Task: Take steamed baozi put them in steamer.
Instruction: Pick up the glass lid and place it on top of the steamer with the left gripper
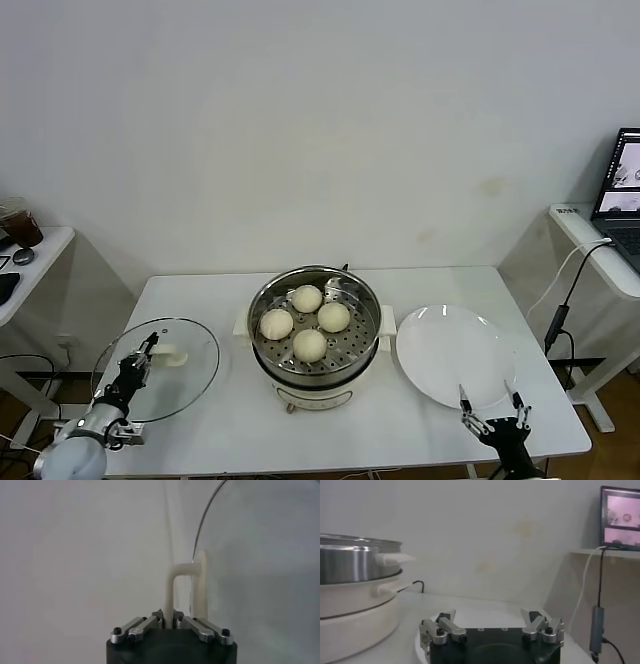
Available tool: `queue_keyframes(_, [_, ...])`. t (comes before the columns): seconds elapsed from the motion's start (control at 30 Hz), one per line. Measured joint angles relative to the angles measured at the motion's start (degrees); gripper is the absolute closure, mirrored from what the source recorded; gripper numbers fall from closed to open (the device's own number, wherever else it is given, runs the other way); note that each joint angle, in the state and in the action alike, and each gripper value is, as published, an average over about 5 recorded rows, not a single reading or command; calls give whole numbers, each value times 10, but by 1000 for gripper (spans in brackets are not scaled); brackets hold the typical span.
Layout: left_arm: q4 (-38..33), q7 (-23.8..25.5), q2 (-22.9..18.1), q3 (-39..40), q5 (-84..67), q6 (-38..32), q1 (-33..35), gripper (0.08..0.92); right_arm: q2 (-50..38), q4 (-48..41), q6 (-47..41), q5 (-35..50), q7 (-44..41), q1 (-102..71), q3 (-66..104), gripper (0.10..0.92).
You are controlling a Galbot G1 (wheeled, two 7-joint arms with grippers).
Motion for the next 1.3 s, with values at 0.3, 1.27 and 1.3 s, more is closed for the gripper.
queue_keyframes(0.3, [-160,75,53,-47,-88,93,45,824,1,6,2,-10,-5,-1,-18,203])
queue_keyframes(1.27, [-297,255,-6,352,-25,376,-230,824,34,-29,30,-116,17,16,-47,203])
queue_keyframes(1.3, [-293,258,-13,360,-14,379,-234,824,34,-30,31,-118,17,17,-47,203])
